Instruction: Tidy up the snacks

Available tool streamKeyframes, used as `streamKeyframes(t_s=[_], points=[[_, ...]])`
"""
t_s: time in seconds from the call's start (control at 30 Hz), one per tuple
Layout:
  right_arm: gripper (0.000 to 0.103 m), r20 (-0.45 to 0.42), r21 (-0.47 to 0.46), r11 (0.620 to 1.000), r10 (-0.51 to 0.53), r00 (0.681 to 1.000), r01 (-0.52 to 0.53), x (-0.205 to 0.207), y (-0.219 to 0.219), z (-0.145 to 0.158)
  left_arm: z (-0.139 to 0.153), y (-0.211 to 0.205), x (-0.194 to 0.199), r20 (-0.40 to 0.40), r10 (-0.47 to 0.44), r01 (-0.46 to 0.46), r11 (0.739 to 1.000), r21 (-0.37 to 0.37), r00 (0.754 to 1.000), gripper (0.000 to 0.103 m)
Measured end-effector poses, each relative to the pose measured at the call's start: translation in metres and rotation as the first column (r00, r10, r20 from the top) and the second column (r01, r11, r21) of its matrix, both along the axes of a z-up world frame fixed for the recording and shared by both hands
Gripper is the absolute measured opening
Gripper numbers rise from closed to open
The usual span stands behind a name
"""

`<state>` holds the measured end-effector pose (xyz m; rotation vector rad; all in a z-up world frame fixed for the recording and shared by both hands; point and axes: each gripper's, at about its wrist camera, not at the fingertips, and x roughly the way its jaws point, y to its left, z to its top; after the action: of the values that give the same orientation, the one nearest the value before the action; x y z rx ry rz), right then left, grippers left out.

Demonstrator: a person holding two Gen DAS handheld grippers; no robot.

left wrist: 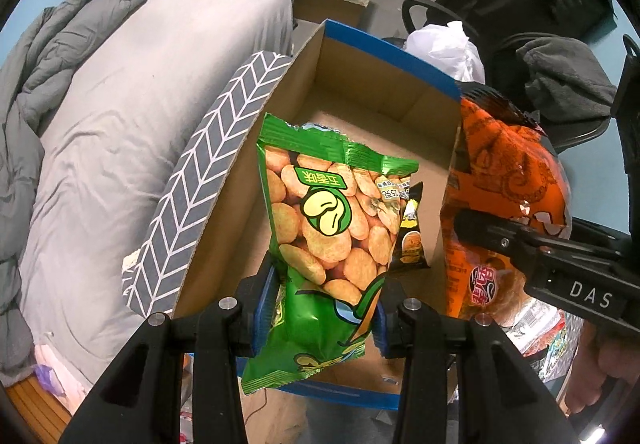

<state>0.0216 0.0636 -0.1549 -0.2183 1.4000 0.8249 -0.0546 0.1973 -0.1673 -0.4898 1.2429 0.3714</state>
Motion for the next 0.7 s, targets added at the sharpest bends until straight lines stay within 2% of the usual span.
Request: streamKeyframes(t_s=[0.17, 0.27, 0.33, 0.5, 0.7], points=[[0.053, -0.016, -0.011, 1.0, -0.016, 1.0, 0.016, -0.001, 0.007, -0.003, -0.003, 0.005, -0.003, -0.013, 0.016, -0.016, 1.0, -0.003, 1.0, 0.044], [0.069, -0.006, -0.008, 1.0, -0.019, 1.0, 0.019, -0.004, 0.01, 0.0, -0.002, 0.008, -0.007, -0.01, 0.028, -0.028, 1.0, 0.007, 1.0, 0.056], [0.07, 0.004, -0.003, 1.0, -0.018, 1.0, 0.018, -0.004, 0.012, 0.003, -0.001, 0.011, -0.009, -0.01, 0.04, -0.04, 0.999, 0.01, 0.999, 0.06], [0.071, 0.029, -0.01, 0.999, -0.032, 0.999, 0.032, -0.003, 0.01, 0.01, 0.005, 0.014, -0.011, -0.016, 0.047, -0.047, 0.999, 0.004, 0.999, 0.061], [0.075, 0.055, -0.018, 0.997, -0.069, 0.996, 0.07, -0.003, -0.009, 0.021, 0.02, 0.002, -0.007, 0.018, -0.005, 0.004, 1.0, 0.008, 1.0, 0.066]])
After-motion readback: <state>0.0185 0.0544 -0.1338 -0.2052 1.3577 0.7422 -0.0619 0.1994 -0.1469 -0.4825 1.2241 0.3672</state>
